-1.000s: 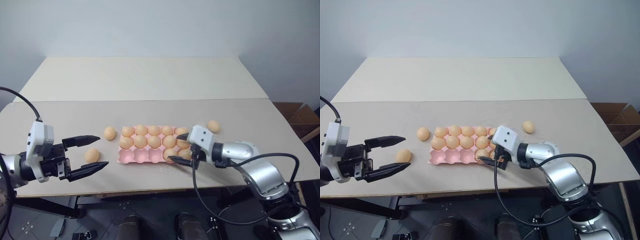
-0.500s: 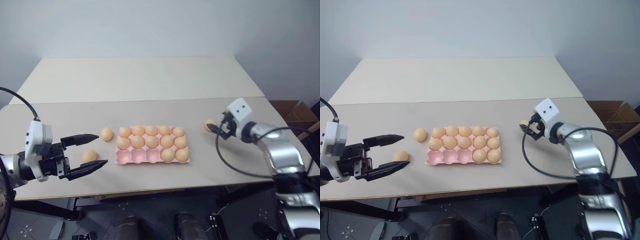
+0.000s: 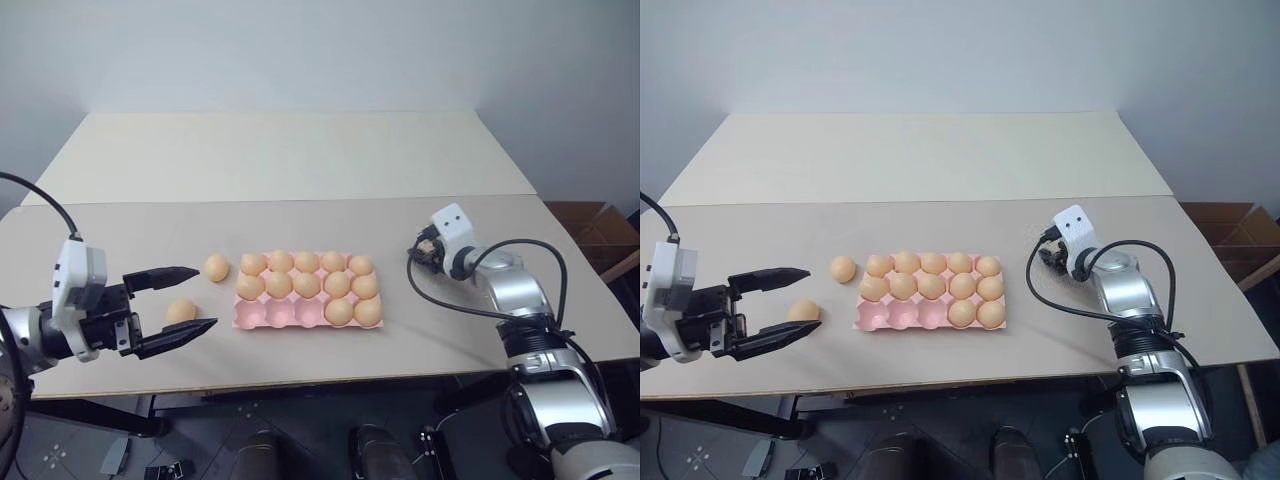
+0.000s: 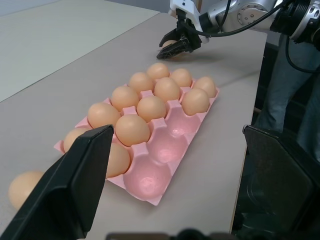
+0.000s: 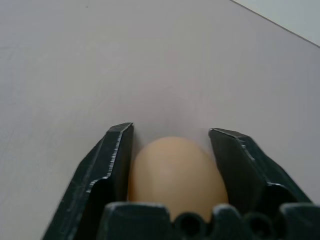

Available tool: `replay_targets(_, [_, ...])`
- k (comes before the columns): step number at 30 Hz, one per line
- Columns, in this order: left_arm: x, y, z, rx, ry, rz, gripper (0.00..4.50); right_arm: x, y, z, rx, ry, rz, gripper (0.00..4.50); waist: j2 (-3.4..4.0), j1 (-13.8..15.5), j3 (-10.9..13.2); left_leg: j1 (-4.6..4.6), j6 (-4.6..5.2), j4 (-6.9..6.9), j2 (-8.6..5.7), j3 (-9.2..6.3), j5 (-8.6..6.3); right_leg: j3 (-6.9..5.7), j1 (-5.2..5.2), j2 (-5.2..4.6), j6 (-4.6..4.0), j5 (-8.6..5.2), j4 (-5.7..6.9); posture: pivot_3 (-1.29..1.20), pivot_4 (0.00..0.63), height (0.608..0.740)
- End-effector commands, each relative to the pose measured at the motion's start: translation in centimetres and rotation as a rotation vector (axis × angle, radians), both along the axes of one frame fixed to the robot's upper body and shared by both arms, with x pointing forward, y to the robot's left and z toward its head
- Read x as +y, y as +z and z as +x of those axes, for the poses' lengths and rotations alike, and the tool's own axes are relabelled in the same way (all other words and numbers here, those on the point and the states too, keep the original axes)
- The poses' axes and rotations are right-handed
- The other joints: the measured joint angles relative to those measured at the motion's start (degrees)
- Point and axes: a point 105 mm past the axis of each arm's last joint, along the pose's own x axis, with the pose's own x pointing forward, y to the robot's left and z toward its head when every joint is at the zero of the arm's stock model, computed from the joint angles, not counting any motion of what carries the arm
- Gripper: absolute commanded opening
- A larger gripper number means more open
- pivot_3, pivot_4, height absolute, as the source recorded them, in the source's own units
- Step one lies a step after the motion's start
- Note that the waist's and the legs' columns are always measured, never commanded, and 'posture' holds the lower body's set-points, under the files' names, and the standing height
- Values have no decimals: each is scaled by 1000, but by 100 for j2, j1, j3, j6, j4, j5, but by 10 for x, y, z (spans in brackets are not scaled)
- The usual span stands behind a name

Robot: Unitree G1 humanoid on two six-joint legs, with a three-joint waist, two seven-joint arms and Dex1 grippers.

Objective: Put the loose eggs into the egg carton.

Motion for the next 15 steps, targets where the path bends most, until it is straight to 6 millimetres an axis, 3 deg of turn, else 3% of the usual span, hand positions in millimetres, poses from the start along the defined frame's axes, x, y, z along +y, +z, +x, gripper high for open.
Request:
replay_targets(1, [0,10,-1,-51,-3,21,4500,6,39,-3,-125,25,36,1783,1,-1,0,0,0,0,0,0,0,0,0,0,0,0,0,0,150,740])
replay_targets(6, [1,10,-3,-54,2,22,4500,46,74,-30,-230,178,65,1722,1,-6,0,0,0,-6,3,-1,0,-1,-4,1,0,-1,0,0,150,740])
replay_targets(9, [2,11,-4,-55,5,25,4500,84,89,-54,-253,314,120,1722,2,-15,1,2,0,-8,6,-1,0,-1,-6,3,0,-1,3,0,150,740])
replay_targets(13, [6,12,-4,-51,16,35,4500,147,81,-98,-207,563,179,1722,1,-3,0,7,-1,-8,9,-4,0,-5,-6,6,-6,-4,11,0,150,740])
replay_targets(15, [7,12,-5,-50,19,38,4500,167,72,-109,-181,623,189,1722,2,1,0,8,-1,-8,10,-6,0,-8,-5,6,-9,-6,12,0,150,740])
